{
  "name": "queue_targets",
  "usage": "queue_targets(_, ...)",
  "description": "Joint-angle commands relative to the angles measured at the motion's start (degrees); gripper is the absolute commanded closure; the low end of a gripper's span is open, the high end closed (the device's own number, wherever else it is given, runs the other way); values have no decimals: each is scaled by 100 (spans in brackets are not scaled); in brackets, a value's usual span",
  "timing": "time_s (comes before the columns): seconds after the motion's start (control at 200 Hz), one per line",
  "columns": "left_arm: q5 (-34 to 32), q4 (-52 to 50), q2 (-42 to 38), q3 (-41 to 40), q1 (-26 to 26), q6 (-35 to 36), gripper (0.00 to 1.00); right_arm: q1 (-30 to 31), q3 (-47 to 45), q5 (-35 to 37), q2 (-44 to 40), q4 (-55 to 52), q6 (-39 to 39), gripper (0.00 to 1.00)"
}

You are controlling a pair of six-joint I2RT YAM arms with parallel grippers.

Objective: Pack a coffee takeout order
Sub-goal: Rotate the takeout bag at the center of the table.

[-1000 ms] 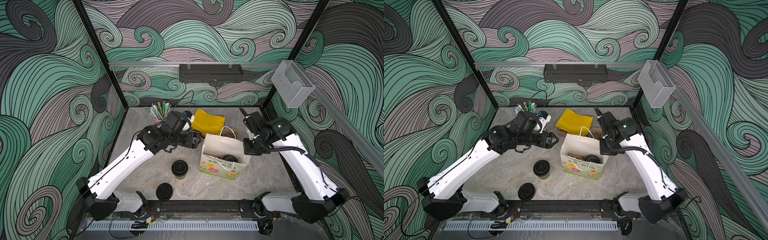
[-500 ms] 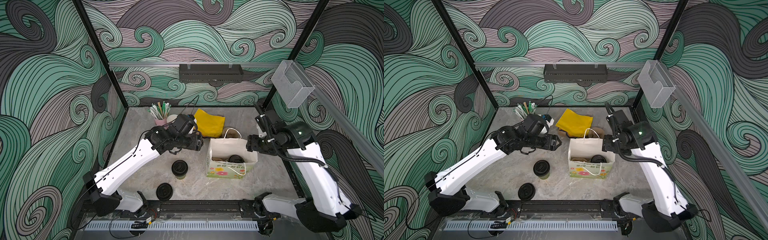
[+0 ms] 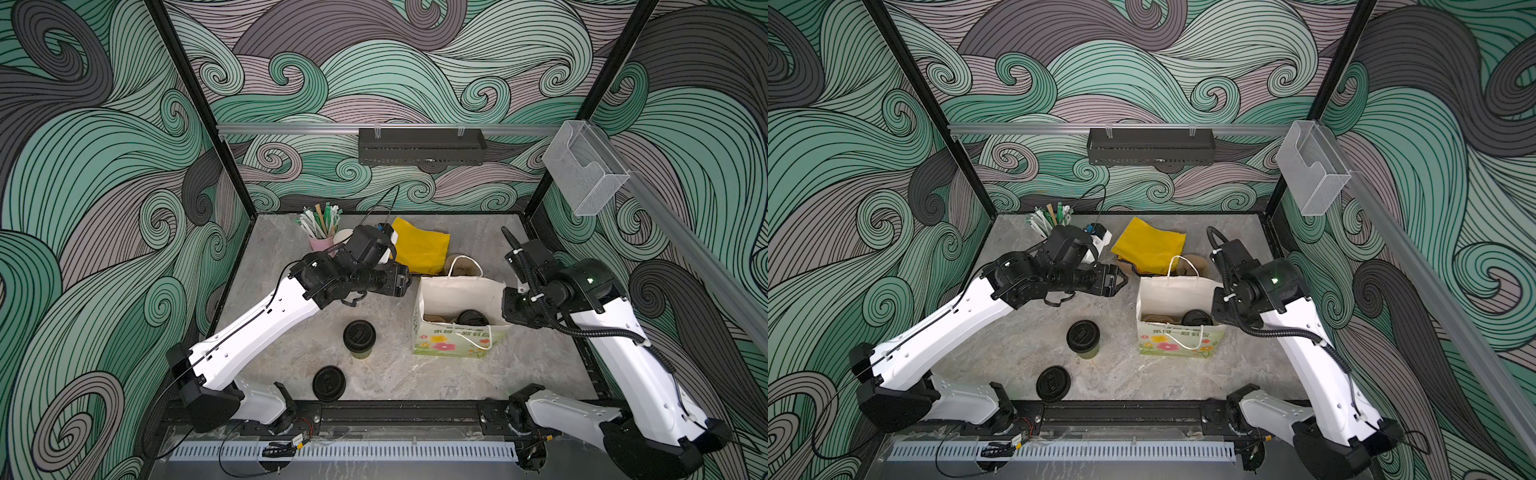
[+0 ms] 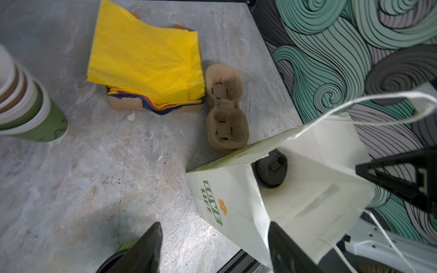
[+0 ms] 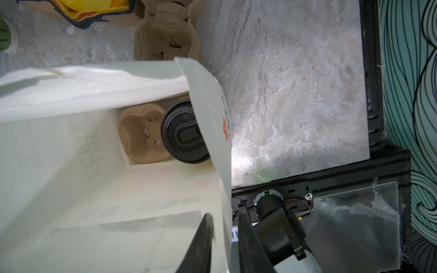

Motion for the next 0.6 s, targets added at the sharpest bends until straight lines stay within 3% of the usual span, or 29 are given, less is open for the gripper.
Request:
queue_targets(0.0,774,605,411,411,-30,1132,28,-77,-3,267,32,-724,-204,86)
queue_targets(0.04,904,655,582,591,-32,1417,28,-89,33,264,65,-727,-251,85)
queue_targets(0.27,1667,487,1621,1597,-29,2700,27,-91,449,-241,-83,-824,-193,47)
queue_targets(0.47,2507,446,2114,1821,-55,3145,29,-106,421,-783,-570,-1115,270,32)
queue_targets(0.595,2390,290,2434,2017,-86,3423,46,-109,106,-889,-938,-1114,678,27)
